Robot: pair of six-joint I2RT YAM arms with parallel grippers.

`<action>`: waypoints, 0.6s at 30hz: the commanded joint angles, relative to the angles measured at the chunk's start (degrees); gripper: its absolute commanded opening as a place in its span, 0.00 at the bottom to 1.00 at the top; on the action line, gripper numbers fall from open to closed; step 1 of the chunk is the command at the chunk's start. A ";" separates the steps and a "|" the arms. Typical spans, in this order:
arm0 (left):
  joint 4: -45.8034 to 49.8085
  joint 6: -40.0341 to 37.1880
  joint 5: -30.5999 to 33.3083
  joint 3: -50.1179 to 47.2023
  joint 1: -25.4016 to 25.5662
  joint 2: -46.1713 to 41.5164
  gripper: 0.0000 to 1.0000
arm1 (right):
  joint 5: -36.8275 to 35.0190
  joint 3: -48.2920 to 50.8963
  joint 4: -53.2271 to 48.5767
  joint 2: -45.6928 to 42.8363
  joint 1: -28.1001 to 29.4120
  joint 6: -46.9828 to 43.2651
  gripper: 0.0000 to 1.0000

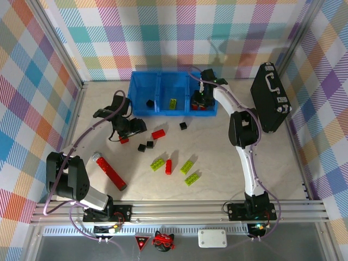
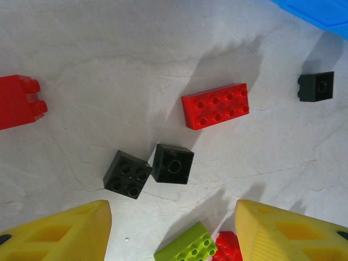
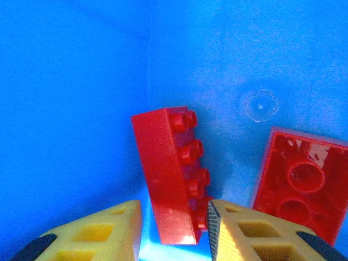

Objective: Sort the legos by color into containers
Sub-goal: Place the lego in the container.

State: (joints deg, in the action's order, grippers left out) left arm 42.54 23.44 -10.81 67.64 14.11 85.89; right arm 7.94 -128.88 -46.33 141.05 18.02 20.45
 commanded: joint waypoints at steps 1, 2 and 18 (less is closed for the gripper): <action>2.80 -2.24 2.27 -0.40 -0.22 0.82 0.61 | -0.21 1.78 -1.32 -8.10 0.42 -0.77 0.39; 2.93 -2.43 2.61 -0.40 -0.14 0.99 0.61 | -0.33 2.80 -1.15 -9.51 0.44 -0.78 0.39; 5.22 -5.82 9.46 0.98 4.48 8.66 0.56 | -0.67 31.28 5.44 -35.90 4.03 1.45 0.39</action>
State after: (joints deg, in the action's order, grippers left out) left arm 45.63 19.38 -3.38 67.64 17.32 92.90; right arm 7.46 -101.16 -42.02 108.05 21.52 20.73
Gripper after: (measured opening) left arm 0.562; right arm 0.392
